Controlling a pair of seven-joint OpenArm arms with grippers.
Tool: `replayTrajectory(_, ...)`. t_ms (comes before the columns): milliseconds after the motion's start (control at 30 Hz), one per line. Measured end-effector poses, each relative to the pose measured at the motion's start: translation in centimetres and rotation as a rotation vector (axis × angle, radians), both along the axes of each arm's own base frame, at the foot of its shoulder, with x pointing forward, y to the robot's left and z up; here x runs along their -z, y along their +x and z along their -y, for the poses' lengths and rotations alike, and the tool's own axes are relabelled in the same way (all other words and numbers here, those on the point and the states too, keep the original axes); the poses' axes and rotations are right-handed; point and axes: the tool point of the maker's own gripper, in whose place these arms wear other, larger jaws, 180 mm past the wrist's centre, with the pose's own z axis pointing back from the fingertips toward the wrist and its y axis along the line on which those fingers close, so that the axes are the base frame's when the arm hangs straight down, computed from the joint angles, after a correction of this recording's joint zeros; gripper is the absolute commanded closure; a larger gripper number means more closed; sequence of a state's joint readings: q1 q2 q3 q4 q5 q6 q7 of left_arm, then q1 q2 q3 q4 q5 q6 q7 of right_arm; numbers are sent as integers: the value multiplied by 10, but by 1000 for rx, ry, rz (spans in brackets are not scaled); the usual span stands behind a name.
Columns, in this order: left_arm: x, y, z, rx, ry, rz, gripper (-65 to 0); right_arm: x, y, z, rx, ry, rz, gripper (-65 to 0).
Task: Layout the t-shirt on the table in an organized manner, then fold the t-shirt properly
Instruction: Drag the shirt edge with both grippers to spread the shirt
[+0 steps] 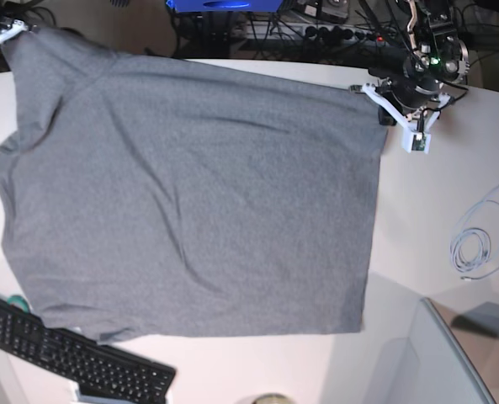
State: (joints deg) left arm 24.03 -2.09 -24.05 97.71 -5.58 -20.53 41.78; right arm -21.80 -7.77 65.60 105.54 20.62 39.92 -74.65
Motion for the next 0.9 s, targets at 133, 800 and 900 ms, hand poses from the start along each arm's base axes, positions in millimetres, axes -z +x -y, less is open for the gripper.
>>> replayTrajectory(133, 7, -14, 10, 26, -12, -36, 0, 0, 1, 0, 3, -1, 3, -5)
replayTrajectory(800, -17, -12, 10, 48, 21, 16, 0, 3, -1, 1, 10, 3, 4, -423)
replayTrajectory(900, -17, -12, 9, 46, 21, 18, 0, -1, 12, 8, 11, -41, 85, -413)
